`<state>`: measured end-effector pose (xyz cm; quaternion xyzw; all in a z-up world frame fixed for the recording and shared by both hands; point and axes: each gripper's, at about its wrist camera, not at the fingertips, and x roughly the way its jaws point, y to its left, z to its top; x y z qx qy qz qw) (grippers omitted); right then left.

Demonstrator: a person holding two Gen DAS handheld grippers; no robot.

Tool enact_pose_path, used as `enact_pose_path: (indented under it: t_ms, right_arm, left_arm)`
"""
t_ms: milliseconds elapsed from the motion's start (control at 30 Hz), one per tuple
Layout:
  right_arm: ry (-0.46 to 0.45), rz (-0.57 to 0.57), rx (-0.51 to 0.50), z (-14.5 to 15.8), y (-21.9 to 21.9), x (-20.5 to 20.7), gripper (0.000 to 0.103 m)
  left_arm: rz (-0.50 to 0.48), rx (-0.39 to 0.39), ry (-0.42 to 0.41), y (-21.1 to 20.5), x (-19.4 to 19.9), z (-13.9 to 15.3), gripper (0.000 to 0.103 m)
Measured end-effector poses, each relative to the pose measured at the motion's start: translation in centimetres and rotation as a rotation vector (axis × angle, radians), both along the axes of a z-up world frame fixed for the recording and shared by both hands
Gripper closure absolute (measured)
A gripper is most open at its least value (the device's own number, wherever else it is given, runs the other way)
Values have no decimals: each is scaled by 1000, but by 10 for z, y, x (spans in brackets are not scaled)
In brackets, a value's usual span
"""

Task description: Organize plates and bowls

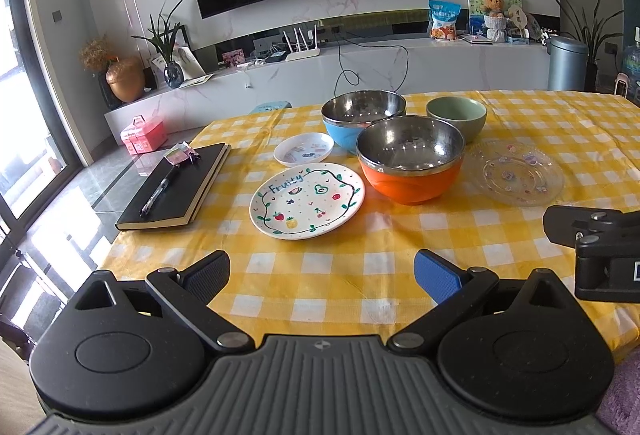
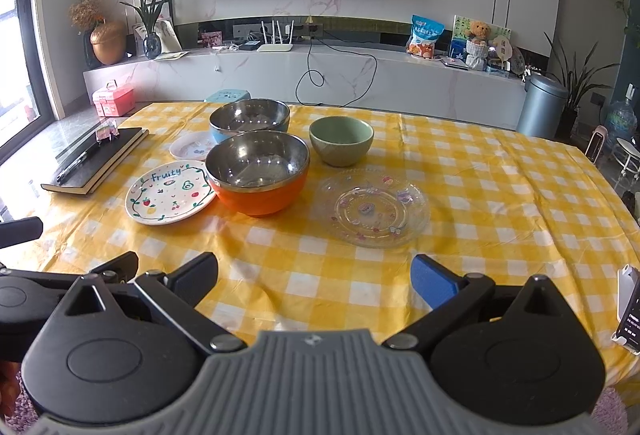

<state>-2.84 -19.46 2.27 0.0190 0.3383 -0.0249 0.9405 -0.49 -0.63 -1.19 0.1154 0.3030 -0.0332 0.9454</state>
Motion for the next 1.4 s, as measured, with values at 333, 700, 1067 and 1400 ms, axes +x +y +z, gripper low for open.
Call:
enact_pose_path:
  t_ms: [333,700,1067,1400]
  right_arm:
    - [7,3,0,-2,1,1,3]
    - [11,8,-21,-5,3,4,3]
    - [-13,-35,36,-4,-11,33,3]
    - [-47,-39,65,-7,-13,83,3]
  left_arm:
    - [-2,0,8,-4,-5,-12,0]
    - [11,-49,50,0,-8,-16,0]
    - [14,-258,131,27,23,14,0]
    - [14,-469,134,46,70,26,3]
